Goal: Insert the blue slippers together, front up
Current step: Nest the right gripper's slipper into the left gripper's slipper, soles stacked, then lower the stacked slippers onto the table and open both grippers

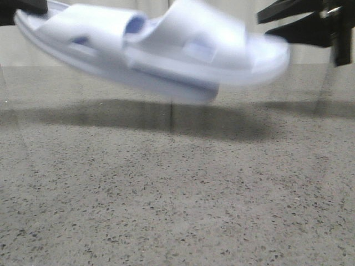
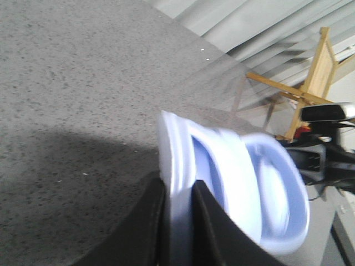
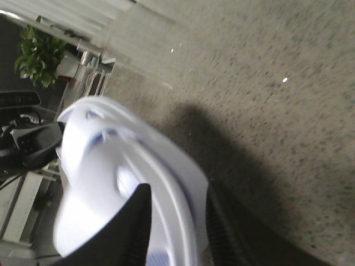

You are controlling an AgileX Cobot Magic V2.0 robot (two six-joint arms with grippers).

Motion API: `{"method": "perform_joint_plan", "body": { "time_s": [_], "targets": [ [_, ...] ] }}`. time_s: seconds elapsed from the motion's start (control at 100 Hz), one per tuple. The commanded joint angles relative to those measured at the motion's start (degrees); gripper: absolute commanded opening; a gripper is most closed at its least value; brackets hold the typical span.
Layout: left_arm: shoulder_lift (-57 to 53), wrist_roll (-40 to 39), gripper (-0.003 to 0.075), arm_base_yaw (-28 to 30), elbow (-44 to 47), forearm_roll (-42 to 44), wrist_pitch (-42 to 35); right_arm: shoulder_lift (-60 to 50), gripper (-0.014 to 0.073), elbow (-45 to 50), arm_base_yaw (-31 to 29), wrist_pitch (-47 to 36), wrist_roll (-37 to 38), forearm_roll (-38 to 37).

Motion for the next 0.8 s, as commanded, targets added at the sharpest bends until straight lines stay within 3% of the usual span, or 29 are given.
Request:
{"method": "perform_joint_plan", "body": {
  "time_s": [0.0, 0.23, 0.41, 0.53, 0.72, 0.79],
  "targets": [
    [-1.6, 0.4, 0.0015, 0.1, -0.3, -3.1, 0.7, -5.2, 0.0195, -1.6, -3.5, 8.3, 0.0, 1.7],
    [-1.6, 6.6, 0.0016, -0.4, 4.8, -3.0, -5.7, -9.9, 0.0195, -1.6, -7.0, 8.3, 1.2, -4.3],
    [-1.5, 12.9, 0.0036, -2.1, 5.5, -2.8, -11.7, -10.5, 0.0195, -1.6, -7.0, 8.3, 1.3, -4.6],
    [-1.5, 15.2, 0.015, -2.3, 5.5, -2.2, -13.9, -10.5, 0.0195, -1.6, -7.0, 8.3, 1.3, -4.6],
    [-1.5, 16.2, 0.0408, -2.1, 5.3, 1.2, -16.0, -10.5, 0.0194, -1.6, -7.0, 8.3, 1.4, -4.6],
    [-1.5, 16.3, 0.0443, -1.4, 4.4, 3.9, -15.6, -10.5, 0.0191, -1.6, -7.0, 8.3, 1.4, -4.9]
  ]
}}
